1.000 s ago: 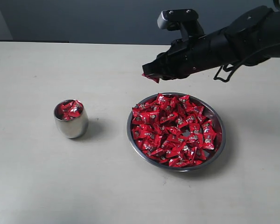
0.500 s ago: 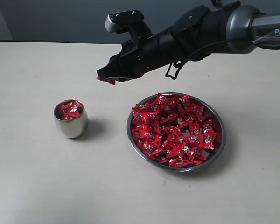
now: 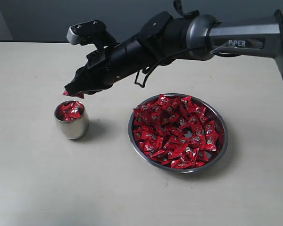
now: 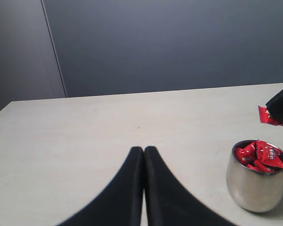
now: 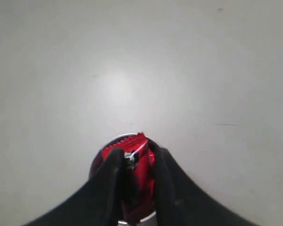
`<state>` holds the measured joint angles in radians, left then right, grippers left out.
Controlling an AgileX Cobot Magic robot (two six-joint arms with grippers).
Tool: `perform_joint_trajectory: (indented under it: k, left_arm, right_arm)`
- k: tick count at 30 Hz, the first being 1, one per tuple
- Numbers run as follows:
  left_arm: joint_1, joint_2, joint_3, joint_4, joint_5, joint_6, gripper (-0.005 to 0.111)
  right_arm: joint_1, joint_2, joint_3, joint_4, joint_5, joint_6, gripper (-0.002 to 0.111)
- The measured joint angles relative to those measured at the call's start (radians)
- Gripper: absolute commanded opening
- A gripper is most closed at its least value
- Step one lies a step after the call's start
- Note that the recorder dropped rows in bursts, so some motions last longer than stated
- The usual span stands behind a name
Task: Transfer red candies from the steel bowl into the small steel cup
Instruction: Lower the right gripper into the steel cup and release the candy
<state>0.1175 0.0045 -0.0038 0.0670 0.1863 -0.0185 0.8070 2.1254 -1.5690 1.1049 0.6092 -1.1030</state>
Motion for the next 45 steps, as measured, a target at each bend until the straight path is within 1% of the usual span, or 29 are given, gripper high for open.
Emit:
perform_joint_trajectory:
  k: [9,13,18,29,30,31,34,36,37,40,45]
  left_arm:
    - [0.000,0.000,0.000,0.000,0.000,0.000,0.000]
    - [0.000,0.000,0.000,0.000,0.000,0.000,0.000]
    - [0.000,0.000,0.000,0.000,0.000,0.000,0.000]
    - [0.000,0.000,0.000,0.000,0.000,0.000,0.000]
    - [0.000,0.000,0.000,0.000,0.000,0.000,0.000]
    - [0.000,0.000,0.000,0.000,0.000,0.000,0.000]
    - [0.000,0.000,0.000,0.000,0.000,0.000,0.000]
    - [0.000,0.000,0.000,0.000,0.000,0.000,0.000]
    - [0.000,0.000,0.000,0.000,0.000,0.000,0.000]
    - [0.000,0.000,0.000,0.000,0.000,0.000,0.000]
    - [0.000,0.000,0.000,0.000,0.000,0.000,0.000]
  right_arm:
    - [0.057,0.019,-0.004,-0.033,0.019,0.000,-0.001]
    - [0.060,0.030,-0.004,-0.041,0.017,-0.002,-0.001]
    - [0.061,0.034,-0.004,-0.043,-0.054,0.000,-0.001]
    - [0.061,0.056,-0.004,-0.043,-0.048,0.004,-0.001]
    - [0.061,0.056,-0.004,-0.043,-0.048,0.004,0.002]
    - [0.061,0.056,-0.004,-0.043,-0.048,0.004,0.006]
    - [0.061,0.056,-0.004,-0.043,-0.048,0.004,0.028]
    - [0.061,0.056,-0.004,-0.043,-0.048,0.004,0.038]
    - [0.061,0.056,-0.004,-0.043,-0.053,0.009,0.039]
    - [0.061,0.056,-0.004,-0.043,-0.061,0.027,0.035]
    - [0.061,0.056,-0.004,-0.046,-0.065,0.036,0.035]
